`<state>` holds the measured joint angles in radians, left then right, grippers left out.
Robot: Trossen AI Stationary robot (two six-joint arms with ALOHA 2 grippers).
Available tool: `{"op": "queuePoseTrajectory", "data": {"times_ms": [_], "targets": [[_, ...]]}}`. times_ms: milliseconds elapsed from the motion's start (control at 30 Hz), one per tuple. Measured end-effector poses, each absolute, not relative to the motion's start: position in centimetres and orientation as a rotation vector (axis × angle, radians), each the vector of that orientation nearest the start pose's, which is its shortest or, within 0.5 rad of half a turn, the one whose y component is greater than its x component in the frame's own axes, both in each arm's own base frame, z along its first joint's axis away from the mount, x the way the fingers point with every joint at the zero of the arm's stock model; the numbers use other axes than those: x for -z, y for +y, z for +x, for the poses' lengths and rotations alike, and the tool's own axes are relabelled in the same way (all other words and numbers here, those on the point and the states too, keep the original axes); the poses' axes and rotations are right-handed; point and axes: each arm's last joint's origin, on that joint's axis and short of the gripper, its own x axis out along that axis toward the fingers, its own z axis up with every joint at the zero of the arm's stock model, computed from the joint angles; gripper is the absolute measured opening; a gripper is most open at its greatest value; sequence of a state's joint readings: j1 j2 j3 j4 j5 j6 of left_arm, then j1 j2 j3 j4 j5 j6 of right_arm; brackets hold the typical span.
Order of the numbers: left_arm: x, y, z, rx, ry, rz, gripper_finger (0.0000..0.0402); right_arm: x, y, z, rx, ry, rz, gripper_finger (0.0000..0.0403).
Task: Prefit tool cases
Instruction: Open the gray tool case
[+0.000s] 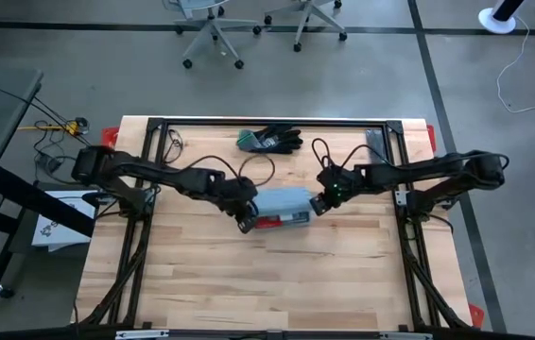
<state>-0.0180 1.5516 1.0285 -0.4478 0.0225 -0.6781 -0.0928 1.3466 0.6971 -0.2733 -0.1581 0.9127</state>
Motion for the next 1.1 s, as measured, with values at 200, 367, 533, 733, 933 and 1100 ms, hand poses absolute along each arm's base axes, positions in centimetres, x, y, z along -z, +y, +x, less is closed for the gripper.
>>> {"op": "queuePoseTrajectory", "data": {"times_ms": [200,367,533,733,933,1100], "targets": [[-22.7,1.3,30.4,-0.467,0.881,-0.576,0.0014,-19.6,-3.2,24.8,0.373,0.781,0.99,0.0],[-23.2,2.8,31.3,-0.464,0.78,-0.599,0.0014,-20.9,-4.3,25.6,0.331,0.633,1.0,0.0],[-23.5,4.7,32.4,-0.454,0.65,-0.573,0.0014,-21.2,-5.3,26.0,0.334,0.551,1.008,0.0],[-21.2,7.6,32.8,-0.521,0.711,-0.562,0.0014,-20.8,-6.2,25.5,0.384,0.575,1.01,0.0],[-18.9,9.7,32.9,-0.515,0.792,-0.596,0.0014,-20.8,-5.7,25.6,0.358,0.594,0.996,0.0],[-18.8,10.2,32.8,-0.509,0.796,-0.6,0.0014,-20.7,-4.7,25.7,0.333,0.622,0.99,0.0]]}}
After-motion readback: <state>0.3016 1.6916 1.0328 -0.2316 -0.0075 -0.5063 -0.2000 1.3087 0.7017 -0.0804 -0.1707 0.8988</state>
